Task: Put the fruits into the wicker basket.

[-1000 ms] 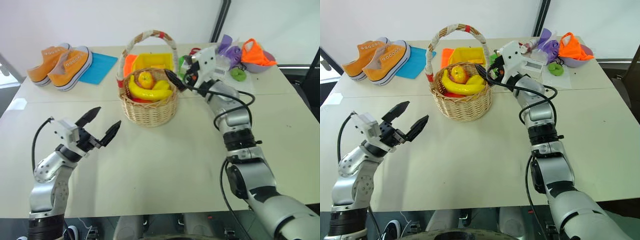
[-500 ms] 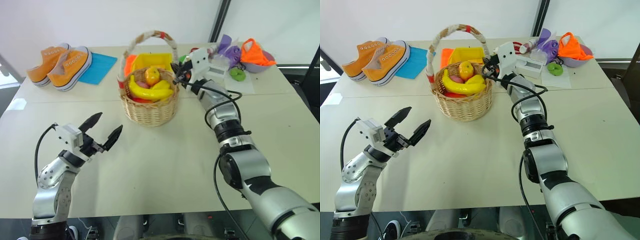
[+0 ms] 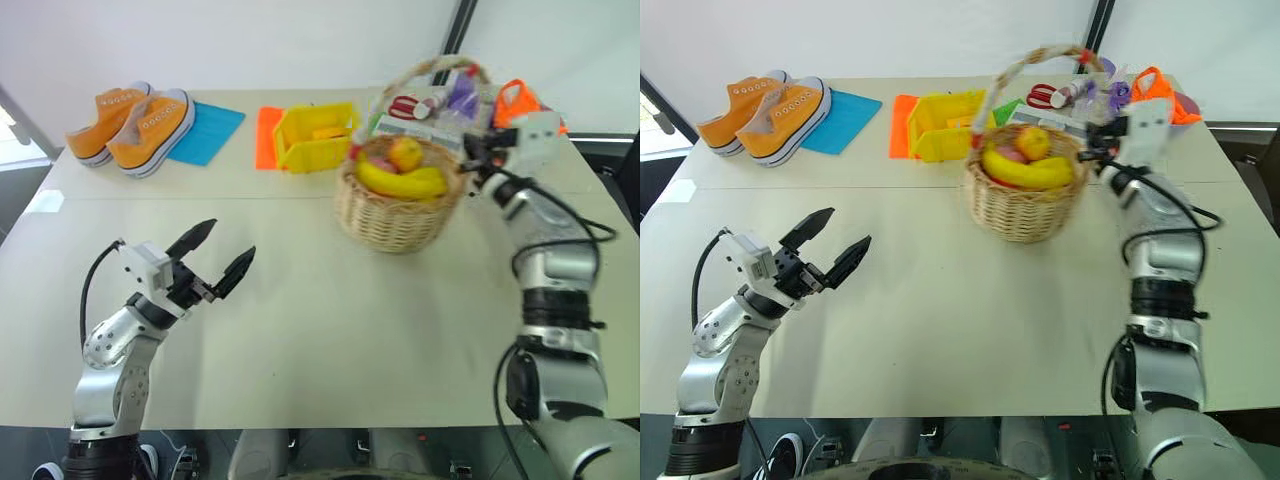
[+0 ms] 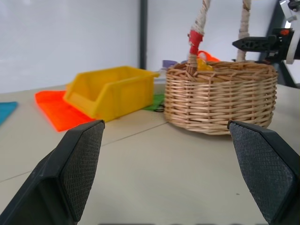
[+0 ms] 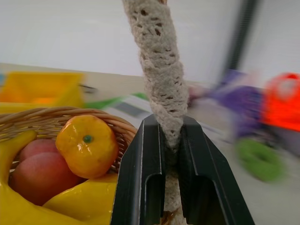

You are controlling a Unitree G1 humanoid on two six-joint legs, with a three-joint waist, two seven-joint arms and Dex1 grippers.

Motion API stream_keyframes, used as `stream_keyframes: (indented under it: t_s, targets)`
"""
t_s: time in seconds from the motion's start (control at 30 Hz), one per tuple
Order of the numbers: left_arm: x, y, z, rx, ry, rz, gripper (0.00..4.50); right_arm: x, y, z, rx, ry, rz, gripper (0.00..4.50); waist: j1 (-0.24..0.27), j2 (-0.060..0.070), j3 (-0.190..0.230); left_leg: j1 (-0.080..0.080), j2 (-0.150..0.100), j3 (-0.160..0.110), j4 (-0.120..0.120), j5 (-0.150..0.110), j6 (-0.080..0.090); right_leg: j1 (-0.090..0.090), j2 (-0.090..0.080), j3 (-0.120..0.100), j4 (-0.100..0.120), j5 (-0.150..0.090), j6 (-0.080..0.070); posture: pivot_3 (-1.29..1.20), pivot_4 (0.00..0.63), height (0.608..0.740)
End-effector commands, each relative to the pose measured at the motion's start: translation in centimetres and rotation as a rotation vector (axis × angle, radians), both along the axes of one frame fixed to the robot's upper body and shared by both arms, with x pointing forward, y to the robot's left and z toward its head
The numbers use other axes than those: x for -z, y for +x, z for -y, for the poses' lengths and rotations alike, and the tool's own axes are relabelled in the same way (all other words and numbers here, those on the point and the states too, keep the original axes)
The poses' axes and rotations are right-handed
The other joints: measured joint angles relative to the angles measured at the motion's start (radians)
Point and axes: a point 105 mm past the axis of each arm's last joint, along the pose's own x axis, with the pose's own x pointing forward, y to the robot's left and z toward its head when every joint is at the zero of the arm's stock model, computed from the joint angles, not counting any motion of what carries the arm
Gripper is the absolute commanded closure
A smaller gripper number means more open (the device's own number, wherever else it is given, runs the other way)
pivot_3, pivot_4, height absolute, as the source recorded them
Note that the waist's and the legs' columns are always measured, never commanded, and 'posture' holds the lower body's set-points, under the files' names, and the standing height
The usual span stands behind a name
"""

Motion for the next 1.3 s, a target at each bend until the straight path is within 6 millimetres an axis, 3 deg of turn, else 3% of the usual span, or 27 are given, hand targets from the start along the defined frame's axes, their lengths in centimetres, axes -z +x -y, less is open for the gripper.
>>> stream_keyframes:
  t_s: [0.03,0.1,0.2,0.4,0.6,0.8,0.9,1.0,1.1,1.2,1.3]
  targets:
    - [-1.0,-0.6,1.8,0.129,-0.012,0.013,0.0,-2.1,-2.9,3.5,0.128,-0.014,0.079,4.44,-0.001,0.0,0.0,0.0,0.0,0.0,0.0,0.0,0.0,0.0,0.0,0.0,0.0,0.0,0.0,0.0,0.15,0.74]
    - [-0.6,-0.7,3.0,0.214,0.033,-0.001,0.0,-1.4,-4.7,5.9,0.218,-0.02,0.064,4.44,-0.004,0.0,0.0,0.001,0.001,0.001,0.0,0.0,0.0,0.0,0.001,0.0,0.0,0.0,0.0,0.0,0.15,0.74]
    - [-0.3,-0.8,4.0,0.3,0.071,-0.013,0.0,-1.0,-6.5,8.0,0.31,-0.039,0.059,4.44,0.0,0.001,-0.001,0.001,0.001,0.001,0.0,0.0,0.0,0.001,0.002,0.0,0.001,0.0,0.0,0.0,0.15,0.74]
    - [0.1,-0.3,4.5,0.429,0.12,-0.049,0.0,-0.8,-9.4,10.3,0.424,-0.086,0.065,4.44,0.002,0.001,-0.001,0.003,0.001,0.003,0.001,0.0,0.001,0.002,0.004,0.001,0.002,0.0,0.0,0.0,0.15,0.74]
    - [0.1,0.4,4.5,0.437,0.116,-0.038,0.0,-0.6,-9.8,10.3,0.438,-0.123,0.056,4.44,0.0,0.001,-0.001,0.004,0.001,0.003,0.001,0.0,0.001,0.002,0.004,0.002,0.002,0.0,0.0,0.0,0.15,0.74]
    - [0.3,0.7,4.5,0.418,0.108,-0.034,0.0,-0.5,-10.1,9.4,0.45,-0.117,0.099,1.68,0.0,0.001,-0.001,0.004,0.001,0.003,0.001,0.0,0.001,0.003,0.004,0.002,0.002,0.0,0.0,0.0,0.15,0.74]
    - [0.6,0.8,4.2,0.39,0.107,-0.039,0.0,-1.9,-11.0,6.9,0.454,-0.186,0.255,0.09,-0.001,0.001,-0.001,0.005,0.001,0.003,0.001,0.0,0.001,0.002,0.004,0.003,0.003,0.0,0.0,0.0,0.15,0.74]
    - [0.7,0.8,4.1,0.365,0.107,-0.035,0.0,-1.4,-12.4,5.0,0.48,-0.208,0.326,0.01,0.0,0.001,-0.001,0.005,0.002,0.003,0.001,0.0,0.001,0.002,0.005,0.003,0.003,0.0,0.0,0.0,0.15,0.74]
    - [0.9,1.1,3.8,0.318,0.107,-0.044,0.0,0.4,-12.6,0.1,0.316,-0.261,0.318,0.01,0.001,0.001,-0.001,0.005,0.001,0.003,0.001,0.0,0.001,0.002,0.005,0.004,0.003,0.0,0.001,0.0,0.15,0.74]
    - [1.2,1.3,3.1,0.265,0.118,-0.057,0.0,1.2,-11.9,-6.7,-0.068,-0.192,0.323,0.01,-0.008,0.001,-0.001,0.006,0.001,0.004,0.001,0.0,0.001,0.002,0.005,0.006,0.003,0.0,0.001,0.0,0.15,0.74]
    - [1.7,1.6,2.0,0.2,0.165,-0.087,0.0,2.4,-11.3,-11.5,-0.45,-0.09,0.21,0.01,-0.025,0.0,-0.001,0.011,0.002,0.007,0.001,0.0,0.001,0.004,0.006,0.011,0.006,0.0,0.0,0.0,0.15,0.74]
